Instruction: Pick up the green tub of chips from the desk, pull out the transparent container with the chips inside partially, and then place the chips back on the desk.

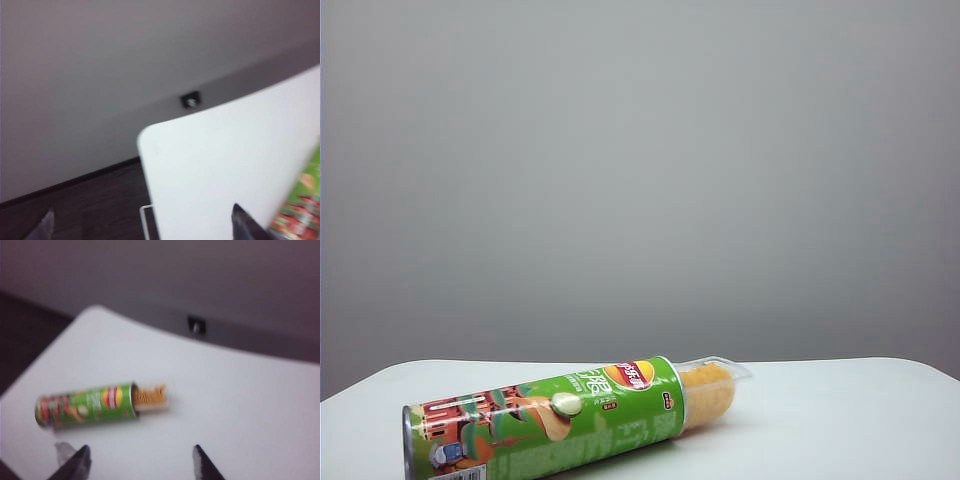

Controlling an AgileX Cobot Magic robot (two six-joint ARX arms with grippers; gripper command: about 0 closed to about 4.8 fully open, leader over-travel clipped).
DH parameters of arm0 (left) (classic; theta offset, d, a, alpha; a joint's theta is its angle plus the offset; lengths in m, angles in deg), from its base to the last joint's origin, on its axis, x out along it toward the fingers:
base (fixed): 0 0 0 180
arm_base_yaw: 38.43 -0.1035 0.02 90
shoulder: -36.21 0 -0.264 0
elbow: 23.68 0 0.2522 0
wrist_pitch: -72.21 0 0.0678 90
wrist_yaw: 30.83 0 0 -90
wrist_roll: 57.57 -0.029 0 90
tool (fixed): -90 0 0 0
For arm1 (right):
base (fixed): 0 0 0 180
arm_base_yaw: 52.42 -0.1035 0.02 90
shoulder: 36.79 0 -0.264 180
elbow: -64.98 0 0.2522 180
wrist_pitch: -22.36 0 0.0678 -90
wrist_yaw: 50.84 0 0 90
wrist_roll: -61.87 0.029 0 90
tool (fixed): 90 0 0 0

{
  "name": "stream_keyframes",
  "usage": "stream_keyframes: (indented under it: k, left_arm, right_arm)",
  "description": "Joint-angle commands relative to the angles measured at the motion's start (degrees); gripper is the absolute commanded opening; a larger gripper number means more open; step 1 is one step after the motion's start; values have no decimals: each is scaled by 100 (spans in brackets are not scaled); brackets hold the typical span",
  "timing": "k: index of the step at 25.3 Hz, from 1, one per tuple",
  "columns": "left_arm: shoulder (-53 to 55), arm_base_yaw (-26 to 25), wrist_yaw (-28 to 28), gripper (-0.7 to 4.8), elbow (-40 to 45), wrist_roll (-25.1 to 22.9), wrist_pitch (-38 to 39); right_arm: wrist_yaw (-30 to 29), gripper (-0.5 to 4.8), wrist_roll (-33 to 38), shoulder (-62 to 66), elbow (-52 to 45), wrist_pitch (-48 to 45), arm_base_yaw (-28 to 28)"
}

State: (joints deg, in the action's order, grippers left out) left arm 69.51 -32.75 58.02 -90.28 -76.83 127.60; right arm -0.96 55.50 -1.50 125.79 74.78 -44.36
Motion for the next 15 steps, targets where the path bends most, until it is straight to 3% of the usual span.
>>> stream_keyframes:
  k: [1, 2, 3, 5, 8, 9, 12, 15]
  left_arm:
    - [-424, -407, -608, 479, 391, 111, -411]
    - [-706, -542, -704, 479, 704, 297, -671]
    - [-951, -588, -699, 479, 964, 302, -817]
    - [-1213, -577, -728, 479, 1213, 358, -892]
    - [-1598, -566, -726, 452, 1580, 669, -1060]
    - [-1882, -568, -723, 452, 1838, 835, -1220]
    - [-2396, -568, -879, 449, 2247, 1266, -1600]
    - [-2728, -568, -866, 396, 2559, 1421, -1867]
  right_arm:
    - [-343, 224, 643, -229, 20, -710, 273]
    - [-214, 133, 649, -330, 20, -835, 402]
    - [-201, 74, 680, -380, 20, -859, 332]
    - [-83, 69, 680, -402, 17, -852, 107]
    - [592, 38, 507, -564, -66, -898, -162]
    - [1012, 19, 474, -798, -238, -1128, -236]
    - [1419, 9, 822, -1399, -833, -1902, -249]
    - [1655, 8, 881, -1904, -1366, -2192, -249]
